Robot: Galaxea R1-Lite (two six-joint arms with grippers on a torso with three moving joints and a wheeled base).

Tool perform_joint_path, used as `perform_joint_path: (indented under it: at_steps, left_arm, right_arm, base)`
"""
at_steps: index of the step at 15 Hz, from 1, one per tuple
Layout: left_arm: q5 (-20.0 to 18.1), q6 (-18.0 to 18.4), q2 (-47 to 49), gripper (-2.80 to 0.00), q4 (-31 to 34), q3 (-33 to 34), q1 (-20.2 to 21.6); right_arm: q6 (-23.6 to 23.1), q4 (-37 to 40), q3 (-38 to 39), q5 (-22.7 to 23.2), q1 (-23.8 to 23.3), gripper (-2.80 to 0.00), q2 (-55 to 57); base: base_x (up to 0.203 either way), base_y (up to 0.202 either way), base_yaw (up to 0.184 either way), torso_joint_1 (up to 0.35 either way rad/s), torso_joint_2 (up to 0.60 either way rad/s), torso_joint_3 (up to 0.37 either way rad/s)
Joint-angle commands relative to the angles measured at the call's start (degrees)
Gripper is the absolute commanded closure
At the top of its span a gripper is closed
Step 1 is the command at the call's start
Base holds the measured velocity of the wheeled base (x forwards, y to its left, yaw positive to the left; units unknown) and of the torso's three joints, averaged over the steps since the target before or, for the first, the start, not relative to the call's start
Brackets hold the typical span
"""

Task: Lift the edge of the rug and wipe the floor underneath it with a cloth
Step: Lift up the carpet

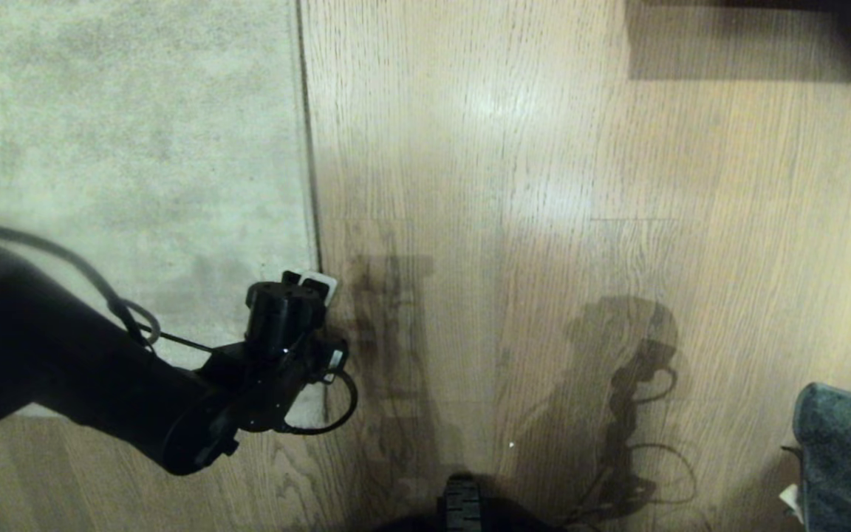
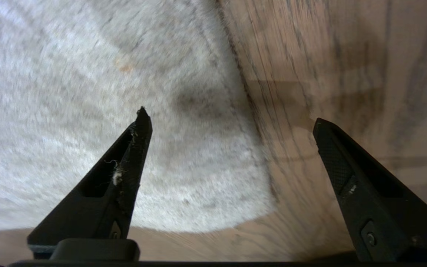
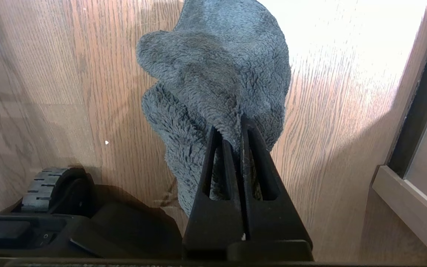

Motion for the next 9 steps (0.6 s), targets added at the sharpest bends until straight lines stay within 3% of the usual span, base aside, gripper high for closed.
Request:
perform_joint_path:
  at_steps: [1,3,9]
  left_arm:
    - [1.7,1.4,1.8,-2.80,-0.3,-1.0,0.2]
    - [3.6,3.0,2.2,-2.80,-0.3,-1.2,0.6]
    - [3.9,9.2,2.2,-2.80,-1.0,-1.9,3.6]
  right_arm:
    - [0.0,0.0,0.0,0.0,0.0,0.00,0.0]
    - [0.0,0.0,0.0,0.0,0.0,0.00,0.0]
    - [0.0,0.0,0.0,0.0,0.0,0.00,0.0]
  base:
    - [0.000,0.000,0.000,0.000,0.00,0.000]
    - [0.000,0.000,0.000,0.000,0.00,0.000]
    - [0.000,0.000,0.000,0.000,0.00,0.000]
